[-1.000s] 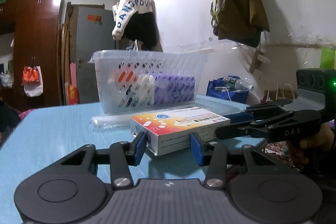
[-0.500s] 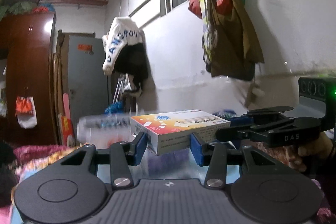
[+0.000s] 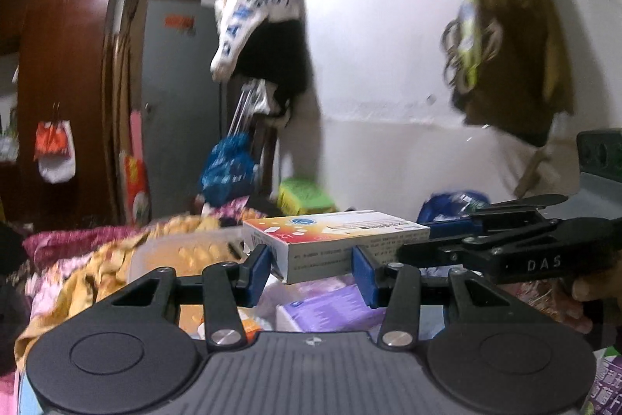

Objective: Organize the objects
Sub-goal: 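Lift the medicine box with the left tool and drop it into the basket, then grasp the clear plastic bag with both tools on the table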

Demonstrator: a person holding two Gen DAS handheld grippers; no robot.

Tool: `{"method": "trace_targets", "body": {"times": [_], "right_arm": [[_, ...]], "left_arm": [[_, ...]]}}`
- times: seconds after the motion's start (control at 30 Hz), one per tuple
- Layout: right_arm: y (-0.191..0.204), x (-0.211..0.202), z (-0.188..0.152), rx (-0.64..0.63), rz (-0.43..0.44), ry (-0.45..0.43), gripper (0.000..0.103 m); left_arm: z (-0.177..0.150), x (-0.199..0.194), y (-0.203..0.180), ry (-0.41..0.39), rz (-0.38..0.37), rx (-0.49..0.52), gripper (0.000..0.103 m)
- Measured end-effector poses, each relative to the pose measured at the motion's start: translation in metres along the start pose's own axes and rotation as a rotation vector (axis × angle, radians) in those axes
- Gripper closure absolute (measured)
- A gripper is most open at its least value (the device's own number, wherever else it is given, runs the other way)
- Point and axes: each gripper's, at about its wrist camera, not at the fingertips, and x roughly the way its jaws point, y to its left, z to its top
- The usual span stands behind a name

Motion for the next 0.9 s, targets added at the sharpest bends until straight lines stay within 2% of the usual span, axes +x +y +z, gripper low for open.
{"method": "trace_targets", "body": {"times": [0.13,0.33,0.43,0.5,0.53,0.6,0.67,0.73,0.83,0.9], "right_arm": [[-0.008,0.025,-0.004,0.026,-0.027,0.076,0.063],[-0.008,0.044,-0.007,0.034,-0.080,0.128,0.061],[-0.007,0.038,-0.011,0.066,-0.095,0.130,0.045],[-0.004,0.015,-0.017,0.065,-0.122,0.064,0.012],[-0.006,0.003,-0.019,0.069,-0.130,0.018,0.006],[-0.004,-0.033,-0.033,0.112,-0.116,-0.074,0.002],[-0.006,-0.065,-0.055,0.198,-0.036,-0.130,0.000],[-0.007,-0.086,-0.081,0.266,0.011,-0.143,0.000],[0.001,-0.085,-0.107,0.287,-0.012,-0.011,0.000],[0.009,-0.077,-0.118,0.275,-0.052,0.082,0.000]], "left_arm": [[-0.001,0.022,0.011,0.069,0.020,-0.055,0.052],[-0.001,0.036,0.025,0.104,0.071,-0.158,0.048],[-0.001,0.010,0.026,0.055,0.051,-0.169,0.042],[-0.007,-0.017,0.024,0.039,0.032,-0.166,0.038],[-0.013,-0.035,0.021,0.035,0.023,-0.169,0.036],[-0.027,-0.065,0.014,0.047,0.038,-0.157,0.023],[-0.047,-0.091,0.008,0.077,0.098,-0.128,0.022],[-0.067,-0.108,0.009,0.132,0.149,-0.126,0.022],[-0.087,-0.126,0.021,0.192,0.191,-0.178,0.022],[-0.087,-0.139,0.031,0.190,0.214,-0.218,0.023]]}}
